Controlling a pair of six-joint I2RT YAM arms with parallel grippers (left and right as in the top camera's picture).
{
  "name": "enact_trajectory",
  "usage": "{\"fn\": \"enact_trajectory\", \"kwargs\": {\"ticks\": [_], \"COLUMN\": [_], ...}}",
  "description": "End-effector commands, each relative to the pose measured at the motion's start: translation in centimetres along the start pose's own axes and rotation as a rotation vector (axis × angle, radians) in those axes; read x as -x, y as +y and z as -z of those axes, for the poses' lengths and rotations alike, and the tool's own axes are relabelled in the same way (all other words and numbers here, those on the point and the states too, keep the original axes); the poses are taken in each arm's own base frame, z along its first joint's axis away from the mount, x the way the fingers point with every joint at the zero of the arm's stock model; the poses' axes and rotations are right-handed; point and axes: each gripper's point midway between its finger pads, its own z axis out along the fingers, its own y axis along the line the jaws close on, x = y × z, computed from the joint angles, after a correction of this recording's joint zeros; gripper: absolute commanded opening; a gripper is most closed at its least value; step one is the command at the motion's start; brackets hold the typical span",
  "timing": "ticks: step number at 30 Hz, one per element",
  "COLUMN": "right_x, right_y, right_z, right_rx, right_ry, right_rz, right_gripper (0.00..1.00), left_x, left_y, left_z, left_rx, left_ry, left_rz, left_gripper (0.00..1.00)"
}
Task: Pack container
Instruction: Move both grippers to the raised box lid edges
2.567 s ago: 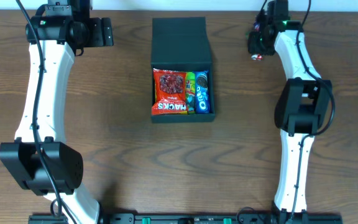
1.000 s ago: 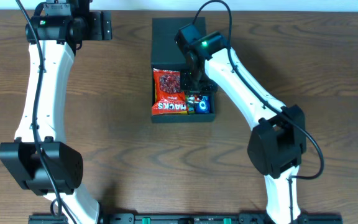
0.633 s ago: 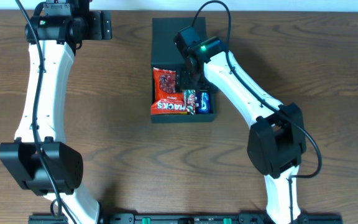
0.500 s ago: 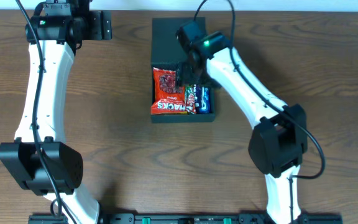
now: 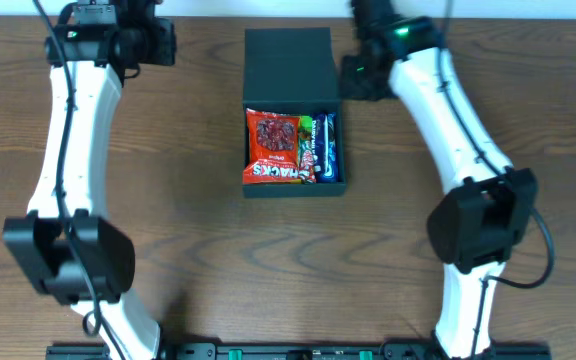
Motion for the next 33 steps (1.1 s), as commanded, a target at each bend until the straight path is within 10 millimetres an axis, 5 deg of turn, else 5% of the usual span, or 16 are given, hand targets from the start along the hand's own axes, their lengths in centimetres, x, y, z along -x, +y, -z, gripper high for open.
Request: {"fn": "enact_trajectory", "kwargs": {"ticks": [1,7,21,27,33], "right_x": [1.0,1.3,0.5,0.4,0.3], "right_y": [-1.1,-1.6,0.4,0.4,1.4], "right_z": [-0.1,-3.5,-11.9,-14.6,-15.1], "right_rx": [0.071,0.295,0.561,0.639,0.707], "right_ry": [-0.007,0.012,0.079,0.107,0.117], "right_rz": [-0.005,-0.078,-0.199,-0.268,-0.260], "right_gripper": [0.01,0.01,0.01,0.01,0.01], "left_x": [-1.8,-5.0,-10.4,-10.5,-9.5], "left_y": [-2.0,-4.0,-4.3,-4.7,-5.8], "left_z": [-3.9,-8.8,-17.4,-19.0,-19.1], "left_rx": [-0.180,-0.372,-0.265,-0.254,-0.312], "left_ry": [0.065,0.153,0.334,0.323,0.298], "left_rz": [0.012,0.064,0.503,0.561,0.585], "left_gripper": [0.06,0.06,0.06,0.06,0.06]}}
